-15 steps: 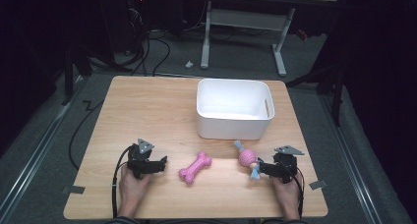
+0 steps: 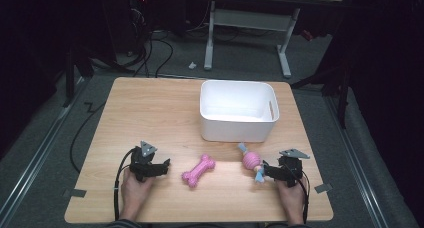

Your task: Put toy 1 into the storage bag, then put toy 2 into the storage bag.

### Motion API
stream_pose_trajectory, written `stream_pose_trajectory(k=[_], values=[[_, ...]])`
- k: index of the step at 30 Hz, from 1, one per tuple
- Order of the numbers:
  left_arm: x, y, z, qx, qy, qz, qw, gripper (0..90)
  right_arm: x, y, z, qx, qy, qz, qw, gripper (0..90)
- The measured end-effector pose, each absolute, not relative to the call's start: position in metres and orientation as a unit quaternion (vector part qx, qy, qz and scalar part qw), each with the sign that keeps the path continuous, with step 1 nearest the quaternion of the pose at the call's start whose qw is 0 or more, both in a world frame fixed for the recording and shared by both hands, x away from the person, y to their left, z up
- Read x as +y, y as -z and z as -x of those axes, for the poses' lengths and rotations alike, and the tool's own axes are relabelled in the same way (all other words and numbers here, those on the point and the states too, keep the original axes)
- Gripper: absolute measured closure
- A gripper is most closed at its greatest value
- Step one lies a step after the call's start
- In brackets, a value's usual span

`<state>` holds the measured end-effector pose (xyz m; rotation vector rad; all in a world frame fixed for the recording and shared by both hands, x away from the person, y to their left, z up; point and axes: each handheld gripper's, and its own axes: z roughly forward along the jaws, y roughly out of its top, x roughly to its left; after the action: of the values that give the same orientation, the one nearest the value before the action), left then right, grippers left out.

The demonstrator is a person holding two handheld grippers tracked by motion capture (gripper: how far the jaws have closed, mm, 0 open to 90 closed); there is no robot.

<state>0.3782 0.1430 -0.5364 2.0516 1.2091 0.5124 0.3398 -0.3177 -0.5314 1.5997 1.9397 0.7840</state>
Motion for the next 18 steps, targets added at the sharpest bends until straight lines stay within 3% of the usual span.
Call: stream_pose_trajectory(k=[18], values=[[0.1444,0.5363,-0.3788,0.458,-0.192,-0.796,0.347,16.5,-0.3176,0.5313,-0.3397,0.713,-0.289,-0.587,0.251,15.9]])
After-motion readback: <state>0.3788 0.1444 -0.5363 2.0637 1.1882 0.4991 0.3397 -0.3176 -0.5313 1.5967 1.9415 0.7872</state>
